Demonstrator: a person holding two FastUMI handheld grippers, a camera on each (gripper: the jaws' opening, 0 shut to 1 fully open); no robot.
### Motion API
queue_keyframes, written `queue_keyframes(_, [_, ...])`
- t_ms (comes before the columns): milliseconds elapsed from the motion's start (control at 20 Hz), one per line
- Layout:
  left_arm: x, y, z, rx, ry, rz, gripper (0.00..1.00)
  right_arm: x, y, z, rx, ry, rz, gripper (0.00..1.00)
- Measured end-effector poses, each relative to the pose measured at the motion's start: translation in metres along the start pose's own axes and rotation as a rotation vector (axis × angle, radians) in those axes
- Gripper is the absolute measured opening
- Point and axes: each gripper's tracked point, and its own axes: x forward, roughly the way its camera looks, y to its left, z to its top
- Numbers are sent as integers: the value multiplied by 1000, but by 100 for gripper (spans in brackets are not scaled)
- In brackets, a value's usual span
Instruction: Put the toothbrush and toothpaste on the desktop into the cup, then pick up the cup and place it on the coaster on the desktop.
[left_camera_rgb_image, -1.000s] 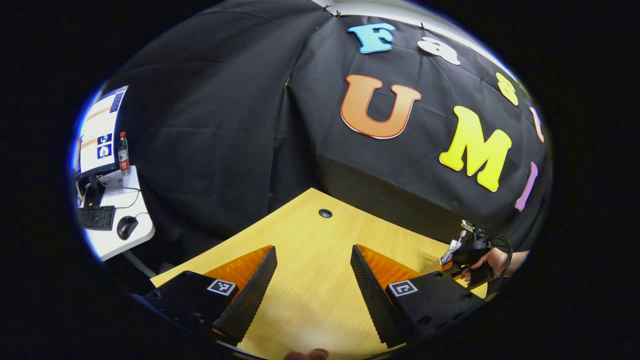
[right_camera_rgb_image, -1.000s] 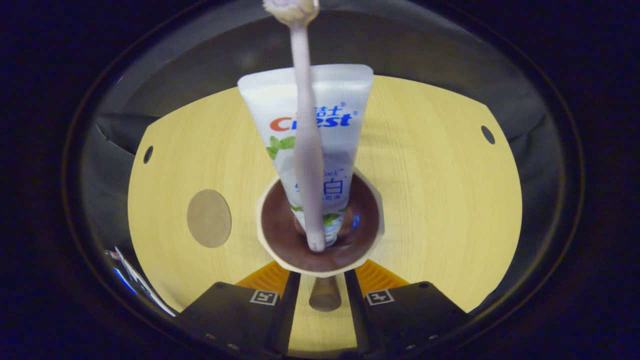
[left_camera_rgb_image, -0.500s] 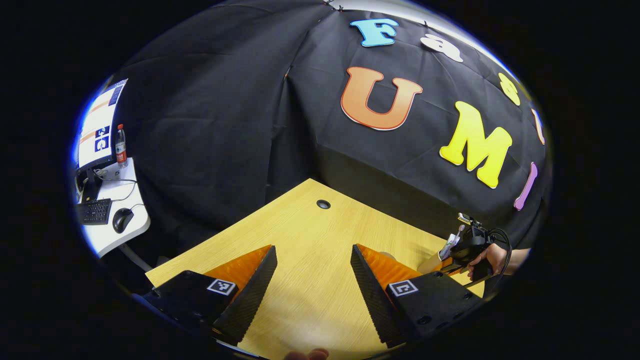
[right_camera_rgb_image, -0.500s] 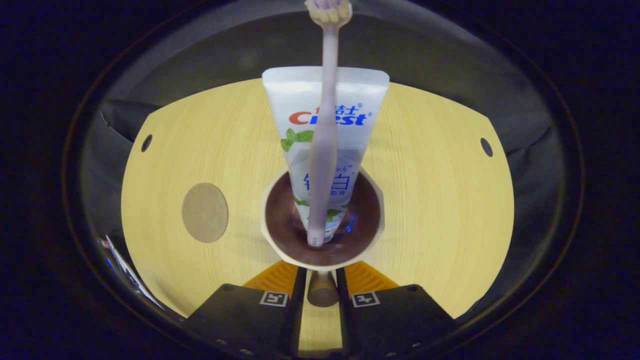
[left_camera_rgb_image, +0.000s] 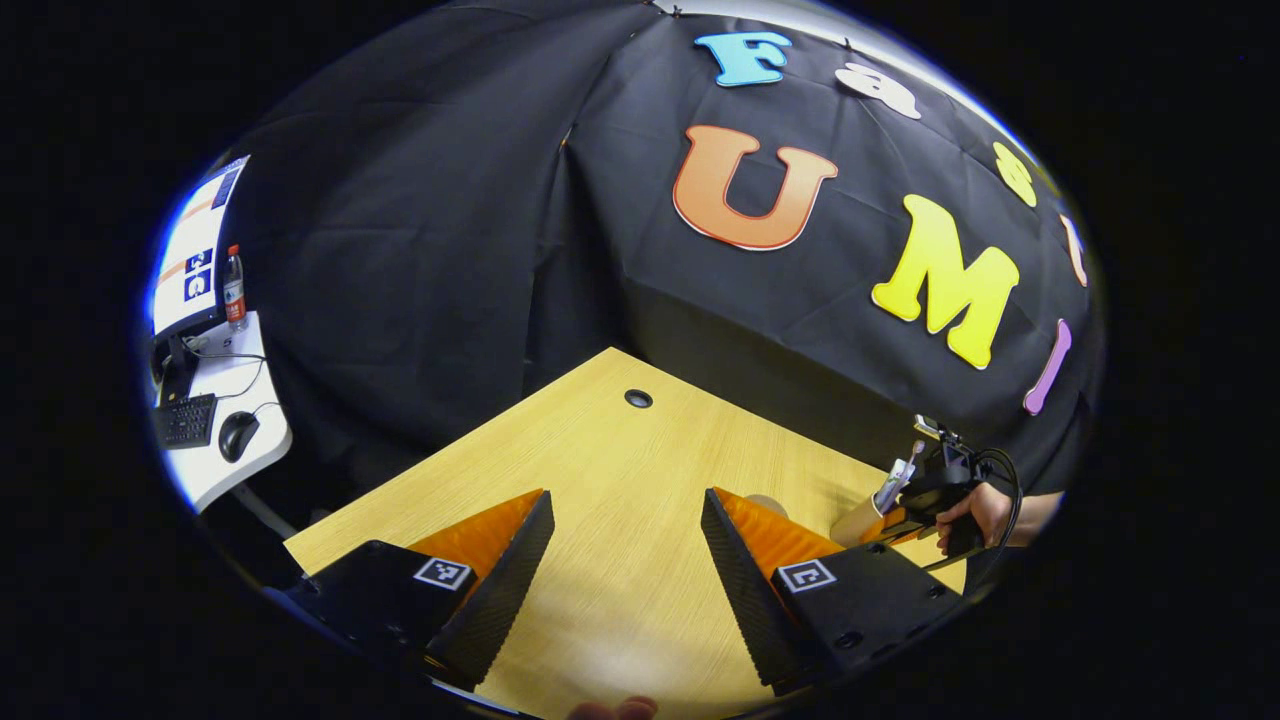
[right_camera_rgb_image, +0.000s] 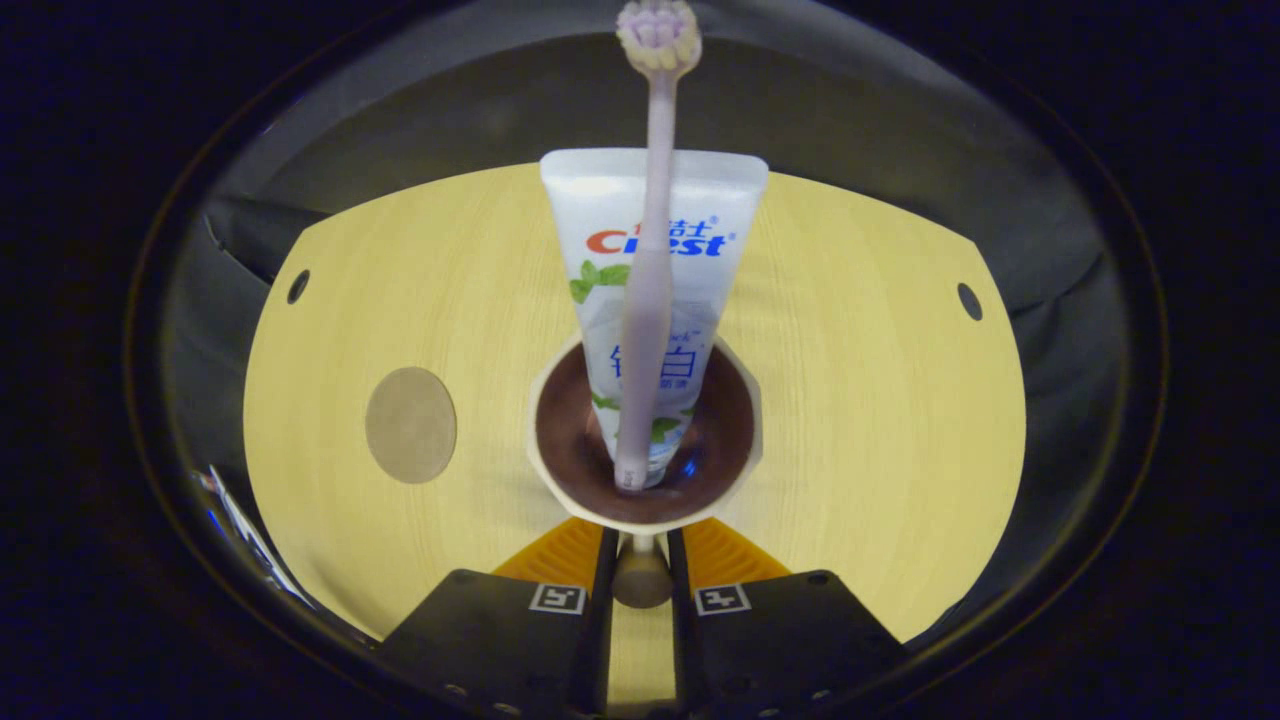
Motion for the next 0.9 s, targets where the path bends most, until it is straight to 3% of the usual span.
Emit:
queue_keyframes(300, [-5,3,-6,3,8,-6,95,-4,-3,-3,-26,-31,18,23])
queue_keyframes(450, [-11,6,-6,17,1,-6,95,-2,2,-3,-5,6,26,24])
queue_keyframes(750, [-17,17,-11,9,10,22,95,-9,-5,3,-39,-13,-37,23])
queue_keyframes(900, [-16,17,-12,7,18,27,95,-12,-6,8,-62,-13,-52,28])
